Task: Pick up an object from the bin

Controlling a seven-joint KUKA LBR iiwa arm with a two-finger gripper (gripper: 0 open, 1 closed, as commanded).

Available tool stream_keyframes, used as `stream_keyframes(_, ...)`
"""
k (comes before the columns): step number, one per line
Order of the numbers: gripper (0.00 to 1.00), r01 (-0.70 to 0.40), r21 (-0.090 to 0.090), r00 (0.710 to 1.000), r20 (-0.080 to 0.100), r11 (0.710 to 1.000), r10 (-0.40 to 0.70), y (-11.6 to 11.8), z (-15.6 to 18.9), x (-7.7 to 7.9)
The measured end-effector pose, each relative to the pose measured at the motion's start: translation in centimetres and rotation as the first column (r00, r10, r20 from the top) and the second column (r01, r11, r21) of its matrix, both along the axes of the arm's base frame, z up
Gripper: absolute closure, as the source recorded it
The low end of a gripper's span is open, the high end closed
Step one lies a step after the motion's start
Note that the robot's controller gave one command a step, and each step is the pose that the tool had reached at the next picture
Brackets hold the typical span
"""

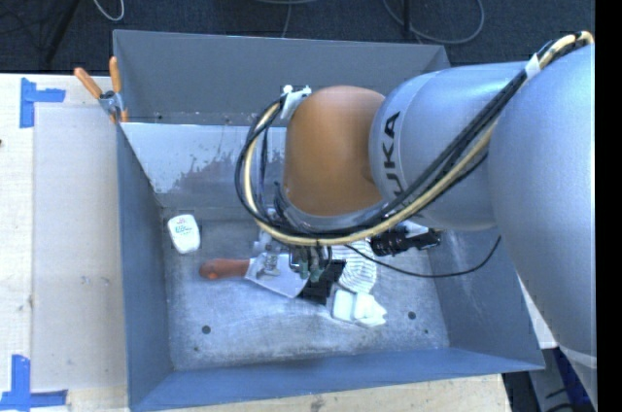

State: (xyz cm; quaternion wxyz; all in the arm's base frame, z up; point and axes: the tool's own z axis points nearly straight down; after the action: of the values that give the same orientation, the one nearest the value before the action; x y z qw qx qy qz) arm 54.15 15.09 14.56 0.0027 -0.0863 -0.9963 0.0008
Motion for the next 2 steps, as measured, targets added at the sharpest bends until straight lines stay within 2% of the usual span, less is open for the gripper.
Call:
stream_keyframes(1,1.00,-0.138,0.001,0.990,0.004,0.990,0.138,0.1,1.8,0.2)
stream_keyframes(2,1.00,-0.015,0.001,1.000,0.004,1.000,0.015,0.0,2.8,1.0)
